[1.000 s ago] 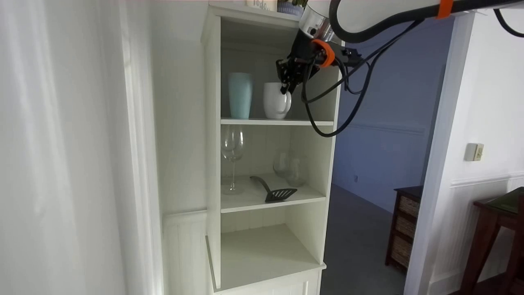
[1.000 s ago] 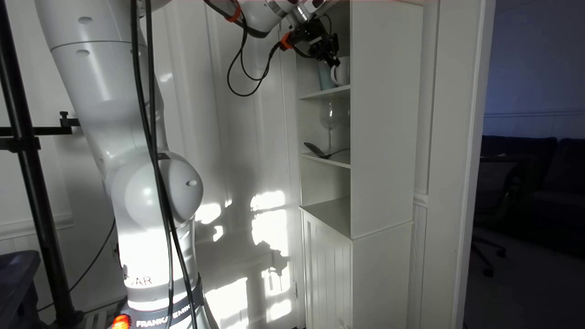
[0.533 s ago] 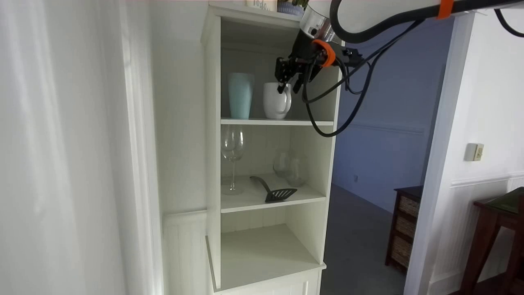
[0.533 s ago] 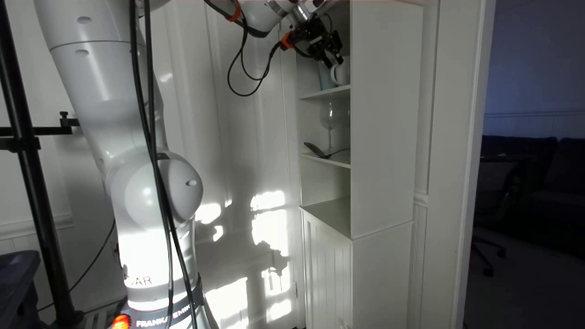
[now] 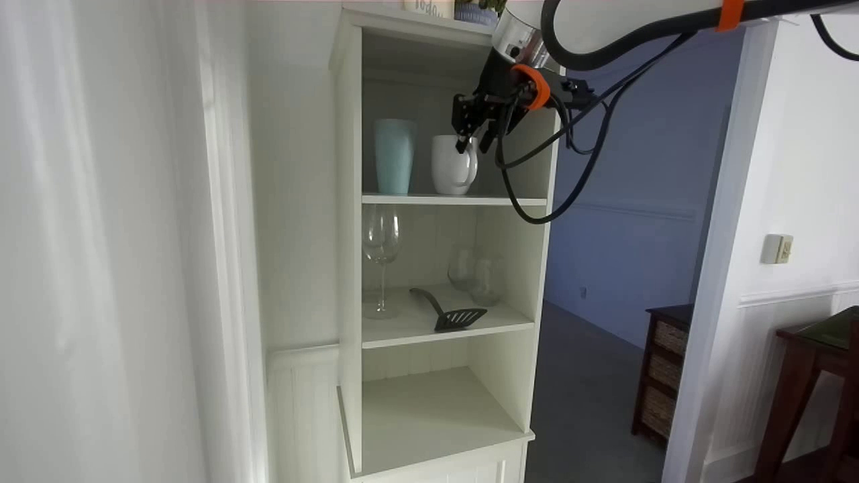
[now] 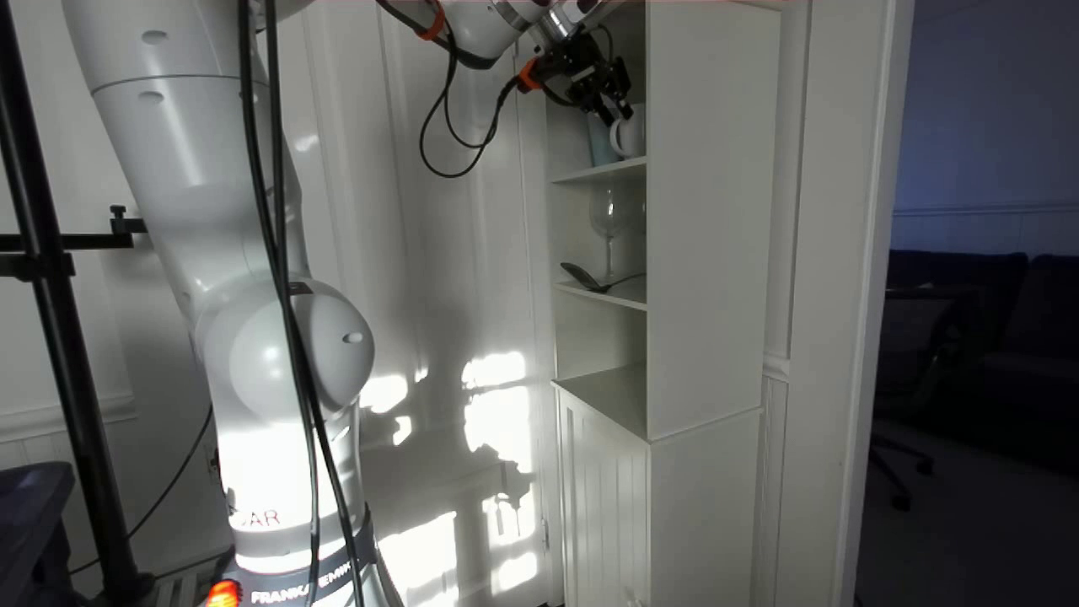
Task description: Move the white mug to the bottom shelf.
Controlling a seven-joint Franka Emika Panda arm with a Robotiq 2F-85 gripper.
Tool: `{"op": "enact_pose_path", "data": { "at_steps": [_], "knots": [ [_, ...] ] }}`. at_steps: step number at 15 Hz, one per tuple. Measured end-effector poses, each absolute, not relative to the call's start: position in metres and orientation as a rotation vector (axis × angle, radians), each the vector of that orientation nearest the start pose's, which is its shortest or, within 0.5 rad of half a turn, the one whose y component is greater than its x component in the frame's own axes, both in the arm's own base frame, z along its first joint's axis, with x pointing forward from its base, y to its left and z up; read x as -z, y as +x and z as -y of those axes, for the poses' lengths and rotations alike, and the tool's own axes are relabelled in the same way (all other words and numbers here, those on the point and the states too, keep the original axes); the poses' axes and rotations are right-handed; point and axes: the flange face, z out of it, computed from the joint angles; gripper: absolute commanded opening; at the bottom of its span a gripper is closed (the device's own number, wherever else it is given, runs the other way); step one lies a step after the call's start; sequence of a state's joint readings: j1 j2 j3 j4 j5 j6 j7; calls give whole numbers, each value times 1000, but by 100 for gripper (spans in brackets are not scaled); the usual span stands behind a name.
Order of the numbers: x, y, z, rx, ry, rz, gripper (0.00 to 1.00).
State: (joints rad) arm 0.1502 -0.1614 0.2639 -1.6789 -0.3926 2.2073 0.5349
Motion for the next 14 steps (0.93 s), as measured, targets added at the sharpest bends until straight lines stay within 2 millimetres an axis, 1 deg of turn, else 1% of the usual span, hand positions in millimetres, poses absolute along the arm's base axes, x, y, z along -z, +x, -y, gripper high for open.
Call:
{"op": "enact_pose_path", "data": {
  "at_steps": [3,6,7,9,10,11,12,13,14],
  "knots": [
    [-734,501,-222,1231,-2956,15,54],
    [-734,501,-222,1231,-2955,12,46],
    [-734,501,-222,1232,-2953,12,38],
    [-733,501,-223,1236,-2947,6,18],
    [-733,501,-223,1239,-2942,4,12],
    [-732,501,-223,1244,-2937,2,3],
    [-731,500,-224,1247,-2932,0,1],
    [-731,500,-224,1249,-2929,-4,4],
    [-731,500,-223,1251,-2927,-5,5]
  ]
}}
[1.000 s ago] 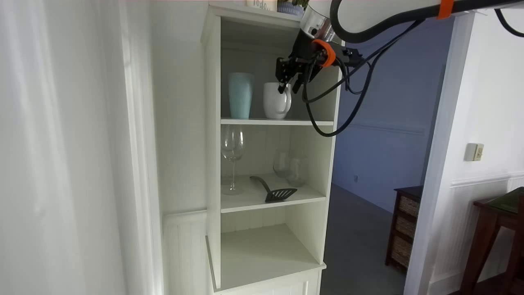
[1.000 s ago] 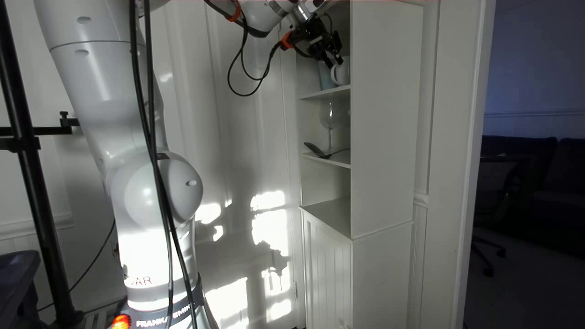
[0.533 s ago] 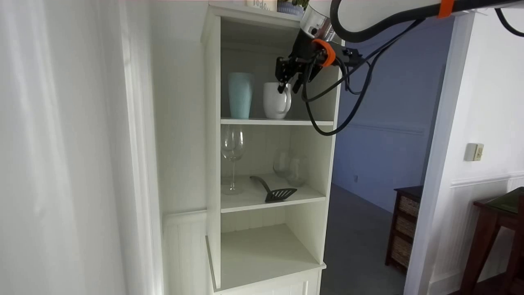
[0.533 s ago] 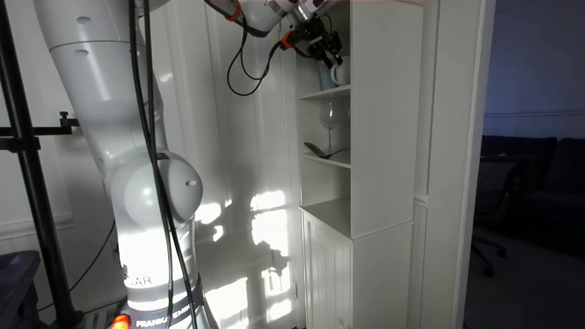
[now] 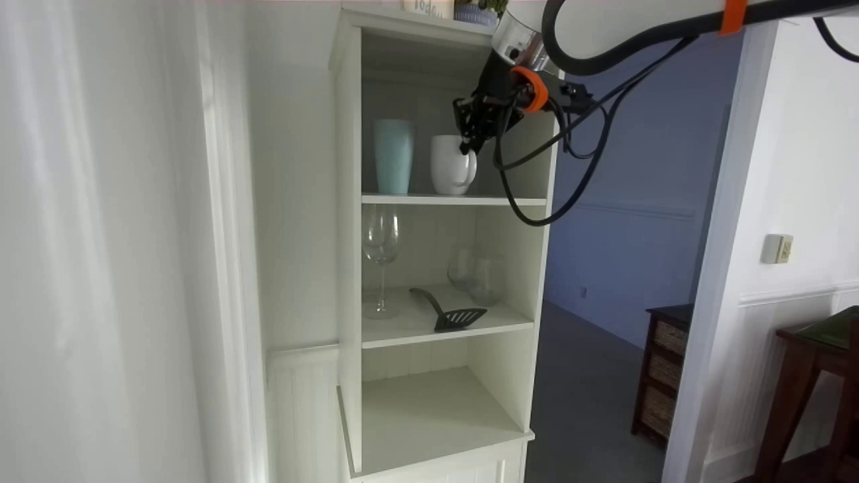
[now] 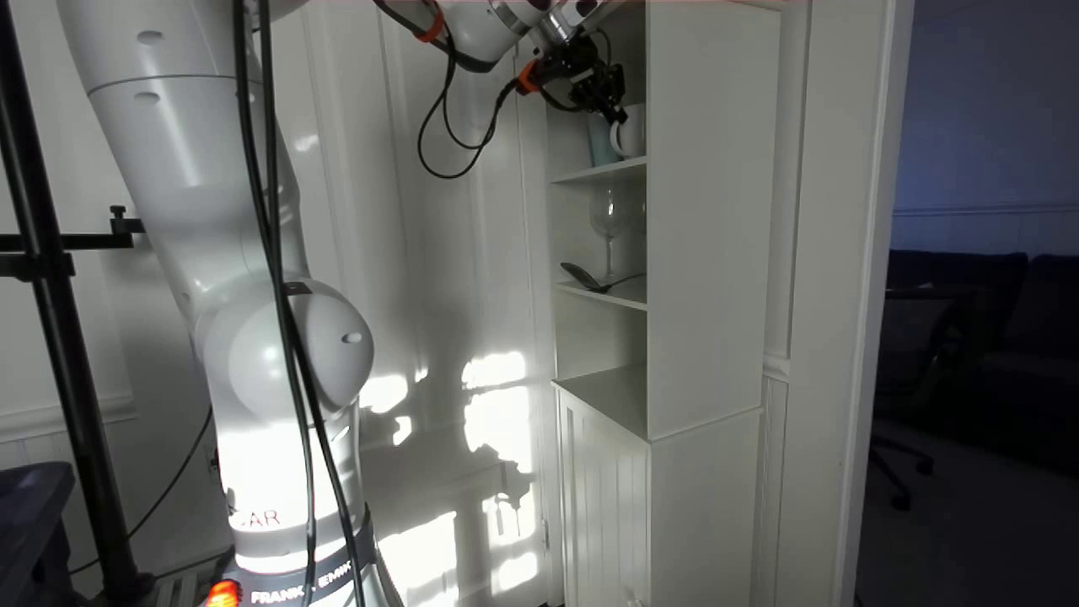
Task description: Move the white mug to the bottom shelf.
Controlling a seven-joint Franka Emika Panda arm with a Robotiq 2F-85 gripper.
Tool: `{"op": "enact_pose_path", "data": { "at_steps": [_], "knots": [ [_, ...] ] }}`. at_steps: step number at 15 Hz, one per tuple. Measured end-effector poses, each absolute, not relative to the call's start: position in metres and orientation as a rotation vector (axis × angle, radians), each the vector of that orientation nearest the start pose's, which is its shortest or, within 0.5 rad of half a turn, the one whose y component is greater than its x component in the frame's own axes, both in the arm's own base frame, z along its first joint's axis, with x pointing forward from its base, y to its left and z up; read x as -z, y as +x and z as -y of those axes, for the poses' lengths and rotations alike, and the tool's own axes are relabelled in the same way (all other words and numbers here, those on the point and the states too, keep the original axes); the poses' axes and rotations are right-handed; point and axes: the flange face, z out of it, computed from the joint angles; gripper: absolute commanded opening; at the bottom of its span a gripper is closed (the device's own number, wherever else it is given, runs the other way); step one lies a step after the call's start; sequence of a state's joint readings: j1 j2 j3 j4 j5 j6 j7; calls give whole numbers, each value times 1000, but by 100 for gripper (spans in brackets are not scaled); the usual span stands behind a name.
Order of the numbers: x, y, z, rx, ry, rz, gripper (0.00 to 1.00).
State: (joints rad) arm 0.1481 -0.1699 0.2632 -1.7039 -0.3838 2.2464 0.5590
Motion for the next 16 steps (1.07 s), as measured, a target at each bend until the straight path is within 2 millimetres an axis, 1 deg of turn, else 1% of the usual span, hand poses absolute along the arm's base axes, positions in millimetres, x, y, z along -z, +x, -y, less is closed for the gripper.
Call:
{"op": "enact_pose_path", "data": {
  "at_steps": [10,13,16],
  "knots": [
    [-730,497,-225,1274,-2920,3,5],
    [-728,491,-233,1301,-2929,18,5],
    [-726,480,-244,1326,-2930,22,5]
  ]
}}
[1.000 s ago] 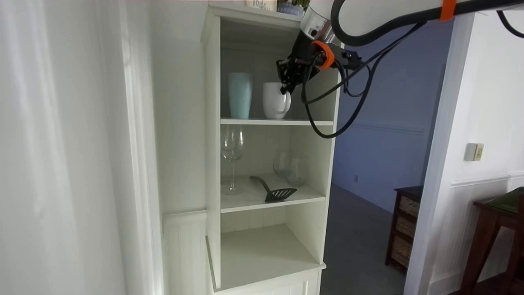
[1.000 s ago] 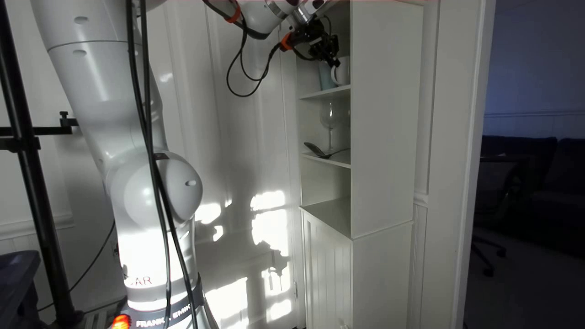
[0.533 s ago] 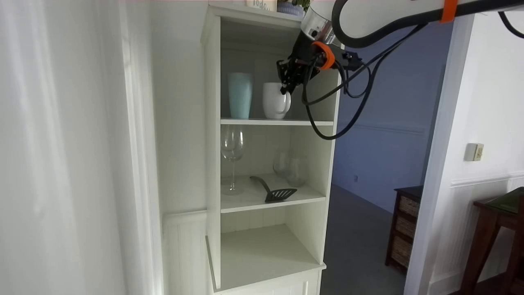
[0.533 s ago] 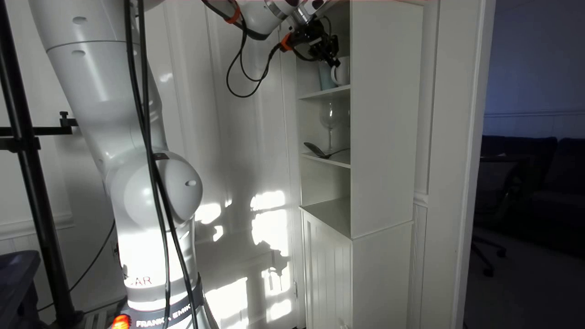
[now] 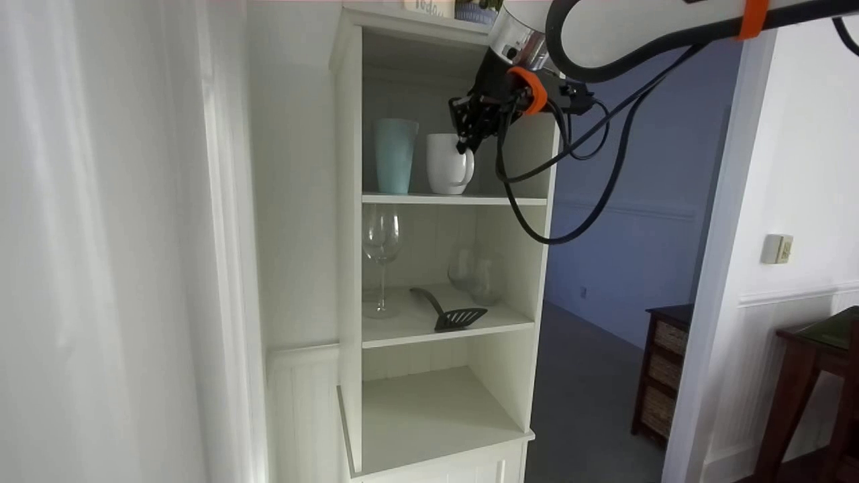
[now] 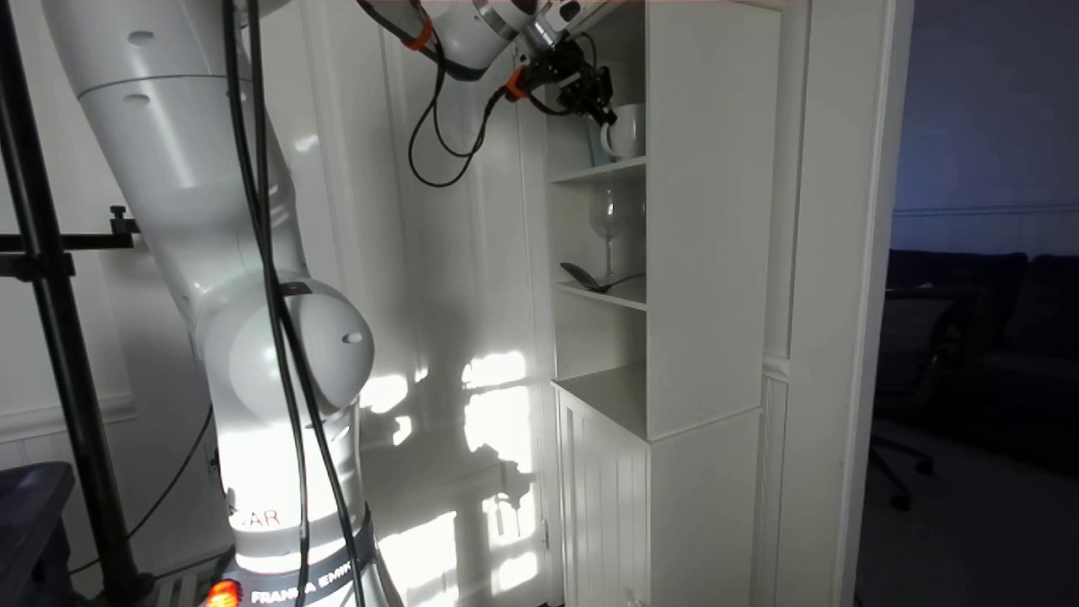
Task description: Move the white mug to the bottom shelf.
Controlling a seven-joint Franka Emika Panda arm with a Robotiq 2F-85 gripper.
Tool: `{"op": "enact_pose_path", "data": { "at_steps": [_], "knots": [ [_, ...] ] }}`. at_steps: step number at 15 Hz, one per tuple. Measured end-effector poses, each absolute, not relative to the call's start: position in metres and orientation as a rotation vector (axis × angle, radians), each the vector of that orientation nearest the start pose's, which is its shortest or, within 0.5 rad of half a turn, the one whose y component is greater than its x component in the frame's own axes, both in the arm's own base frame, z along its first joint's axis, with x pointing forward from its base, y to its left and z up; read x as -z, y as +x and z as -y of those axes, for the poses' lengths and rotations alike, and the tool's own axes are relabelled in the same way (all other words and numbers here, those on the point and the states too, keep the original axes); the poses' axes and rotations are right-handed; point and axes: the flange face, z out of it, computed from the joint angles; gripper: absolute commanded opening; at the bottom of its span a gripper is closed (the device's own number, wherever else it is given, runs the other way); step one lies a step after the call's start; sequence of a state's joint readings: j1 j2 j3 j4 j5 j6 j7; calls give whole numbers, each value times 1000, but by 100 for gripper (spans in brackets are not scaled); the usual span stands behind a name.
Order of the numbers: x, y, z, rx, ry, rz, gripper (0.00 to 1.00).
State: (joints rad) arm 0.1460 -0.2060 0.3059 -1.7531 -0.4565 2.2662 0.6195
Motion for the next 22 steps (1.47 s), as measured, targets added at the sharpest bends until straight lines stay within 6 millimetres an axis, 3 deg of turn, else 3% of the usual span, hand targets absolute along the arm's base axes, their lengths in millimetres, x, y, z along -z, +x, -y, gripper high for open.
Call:
{"op": "enact_pose_path", "data": {
  "at_steps": [4,11,12,13,20,22],
  "knots": [
    [-724,463,-250,1355,-2929,-8,5],
    [-721,443,-245,1374,-2931,-61,5],
    [-721,442,-244,1376,-2933,-64,45],
    [-721,441,-242,1379,-2933,-66,46],
    [-710,444,-233,1376,-2940,-81,94],
    [-709,445,-233,1381,-2932,-78,100]
  ]
}}
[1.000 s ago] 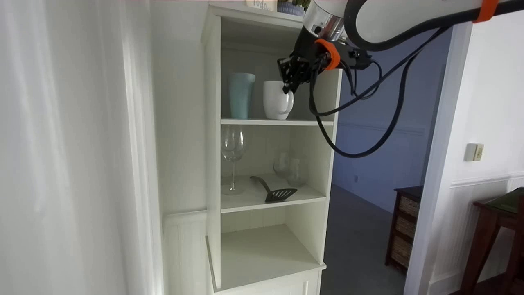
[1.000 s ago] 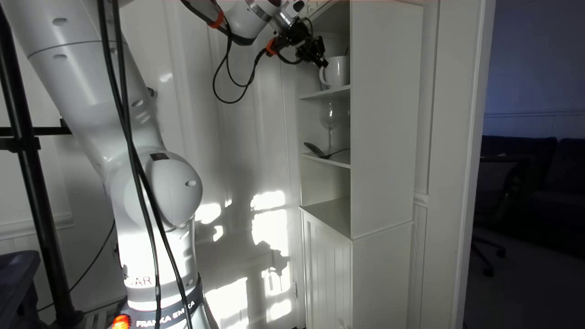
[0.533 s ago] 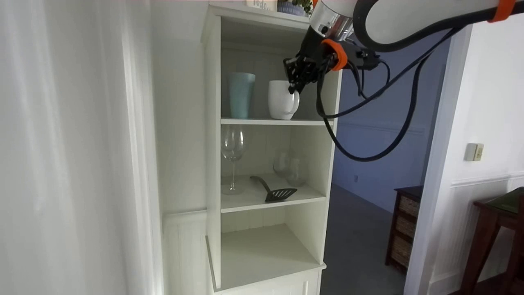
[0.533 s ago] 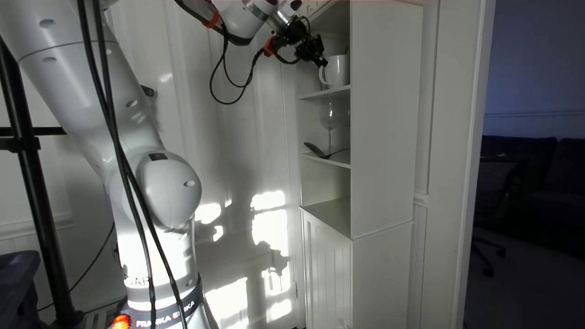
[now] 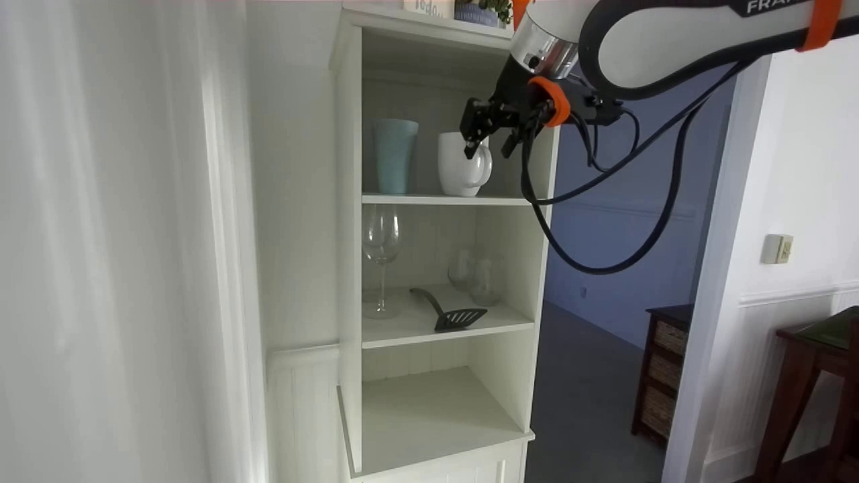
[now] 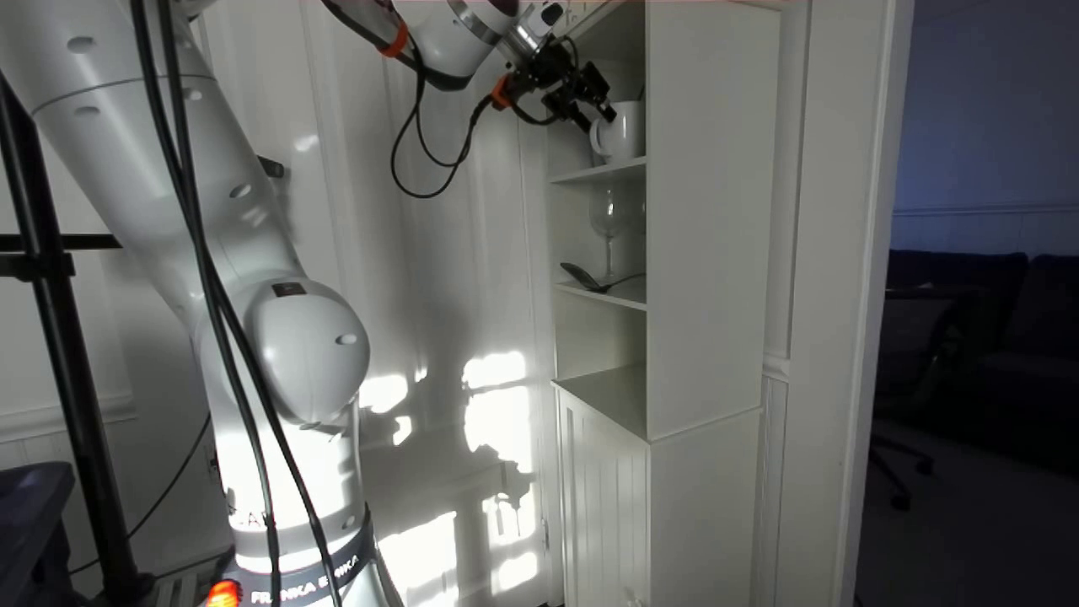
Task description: Move the white mug to the bottom shelf.
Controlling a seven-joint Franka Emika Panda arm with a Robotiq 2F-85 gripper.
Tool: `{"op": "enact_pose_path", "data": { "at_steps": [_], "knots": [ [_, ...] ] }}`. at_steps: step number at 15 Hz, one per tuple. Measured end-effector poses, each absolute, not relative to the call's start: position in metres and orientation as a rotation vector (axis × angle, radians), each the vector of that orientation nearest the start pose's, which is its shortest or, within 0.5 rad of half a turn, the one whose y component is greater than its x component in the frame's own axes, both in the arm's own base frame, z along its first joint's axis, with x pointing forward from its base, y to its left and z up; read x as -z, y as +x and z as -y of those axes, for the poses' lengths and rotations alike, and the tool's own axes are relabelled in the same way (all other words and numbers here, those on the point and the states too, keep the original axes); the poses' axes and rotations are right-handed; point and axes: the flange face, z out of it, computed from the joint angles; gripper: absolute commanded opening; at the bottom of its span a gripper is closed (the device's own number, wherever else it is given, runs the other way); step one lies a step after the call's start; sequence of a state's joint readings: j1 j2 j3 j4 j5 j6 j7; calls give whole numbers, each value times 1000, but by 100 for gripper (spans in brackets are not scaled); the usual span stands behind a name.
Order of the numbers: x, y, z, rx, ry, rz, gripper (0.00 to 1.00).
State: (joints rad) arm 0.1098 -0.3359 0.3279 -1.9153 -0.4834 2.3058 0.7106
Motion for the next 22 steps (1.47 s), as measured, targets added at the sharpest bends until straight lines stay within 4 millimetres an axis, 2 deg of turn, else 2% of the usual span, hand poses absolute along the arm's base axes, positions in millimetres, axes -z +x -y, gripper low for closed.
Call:
{"op": "enact_pose_path", "data": {
  "at_steps": [9,10,11,20,22],
  "knots": [
    [-711,453,-225,1397,-2902,-79,100],
    [-710,454,-224,1397,-2899,-79,94],
    [-709,456,-225,1395,-2895,-77,74],
    [-704,460,-228,1375,-2889,-51,9],
    [-704,460,-228,1376,-2890,-43,0]
  ]
}}
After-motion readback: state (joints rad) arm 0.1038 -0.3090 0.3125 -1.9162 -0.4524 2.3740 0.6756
